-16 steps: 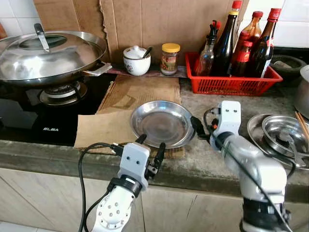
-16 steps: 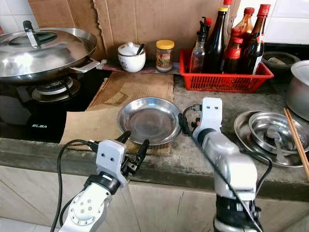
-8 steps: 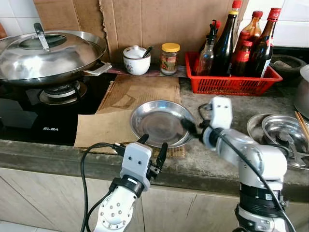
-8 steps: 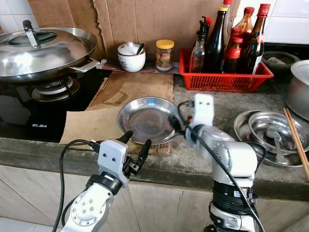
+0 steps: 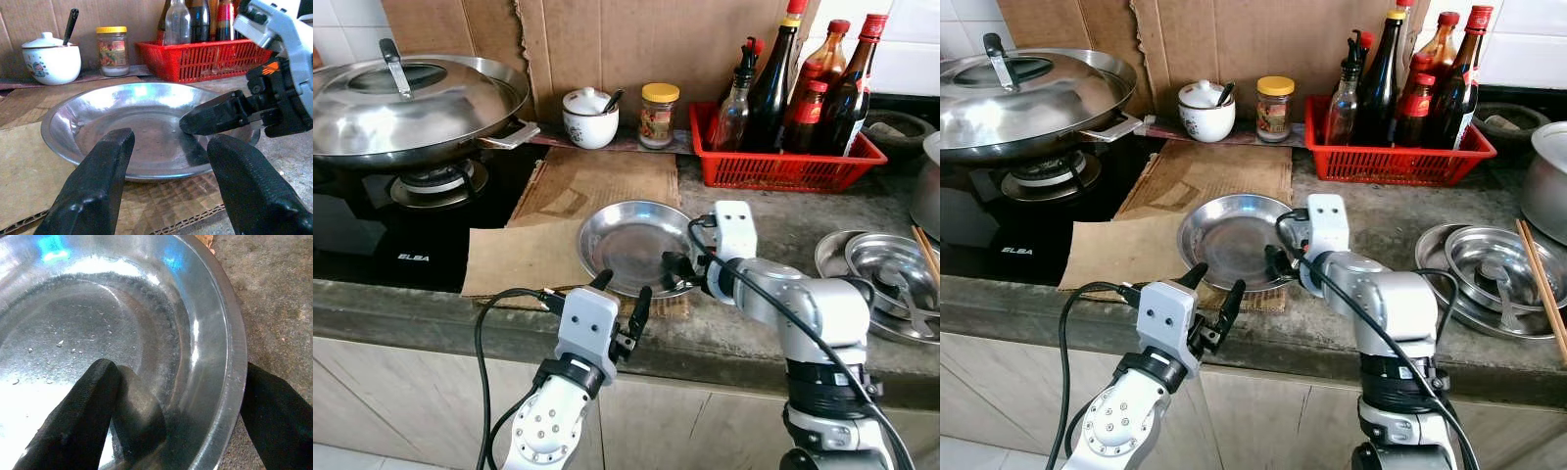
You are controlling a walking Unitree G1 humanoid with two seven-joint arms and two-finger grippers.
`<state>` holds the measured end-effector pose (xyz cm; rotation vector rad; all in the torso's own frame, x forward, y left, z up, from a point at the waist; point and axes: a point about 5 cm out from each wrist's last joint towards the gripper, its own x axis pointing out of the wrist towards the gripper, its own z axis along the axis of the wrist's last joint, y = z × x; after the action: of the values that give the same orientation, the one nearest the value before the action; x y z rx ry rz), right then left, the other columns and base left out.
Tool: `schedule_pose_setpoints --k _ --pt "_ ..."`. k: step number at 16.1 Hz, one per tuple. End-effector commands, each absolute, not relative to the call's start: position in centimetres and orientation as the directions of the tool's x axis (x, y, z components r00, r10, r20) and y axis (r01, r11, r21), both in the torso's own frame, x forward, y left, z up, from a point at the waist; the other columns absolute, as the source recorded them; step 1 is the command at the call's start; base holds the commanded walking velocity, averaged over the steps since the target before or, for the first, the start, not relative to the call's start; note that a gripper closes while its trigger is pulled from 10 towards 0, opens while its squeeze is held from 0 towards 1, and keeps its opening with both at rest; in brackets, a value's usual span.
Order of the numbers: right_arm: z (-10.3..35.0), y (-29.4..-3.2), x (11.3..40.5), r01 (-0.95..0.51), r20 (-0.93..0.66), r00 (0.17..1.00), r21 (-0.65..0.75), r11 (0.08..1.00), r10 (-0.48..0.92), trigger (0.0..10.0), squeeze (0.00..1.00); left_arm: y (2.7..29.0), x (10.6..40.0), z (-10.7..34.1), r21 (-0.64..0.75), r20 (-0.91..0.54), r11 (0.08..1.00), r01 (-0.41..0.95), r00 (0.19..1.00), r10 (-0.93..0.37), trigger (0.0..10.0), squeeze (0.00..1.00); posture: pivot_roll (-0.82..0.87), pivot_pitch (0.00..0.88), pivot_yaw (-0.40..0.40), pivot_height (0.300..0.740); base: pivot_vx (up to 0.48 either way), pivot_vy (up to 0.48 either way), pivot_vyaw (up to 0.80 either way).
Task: Kitchen organization
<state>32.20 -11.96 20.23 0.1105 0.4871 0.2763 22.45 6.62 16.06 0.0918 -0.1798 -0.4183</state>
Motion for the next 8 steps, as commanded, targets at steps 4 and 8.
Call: schedule_pose_setpoints --k 4,8 --pt "19.35 -11.92 32.78 -0.206 -0.494 0.828 0.170 0.964 0.264 0.0 0.00 6.46 22.37 16.10 0.119 0.163 0.913 0.391 0.899 -0.406 10.0 0.00 0.17 0.061 -0.057 0.740 0.000 0.000 0.00" --pt "19.33 -12.08 33.13 -0.176 -0.490 0.835 0.195 0.965 0.252 0.0 0.00 6.41 22.35 16.10 0.118 0.165 0.913 0.390 0.899 -0.405 10.0 0.00 0.17 0.057 -0.064 0.740 0.000 0.000 0.00"
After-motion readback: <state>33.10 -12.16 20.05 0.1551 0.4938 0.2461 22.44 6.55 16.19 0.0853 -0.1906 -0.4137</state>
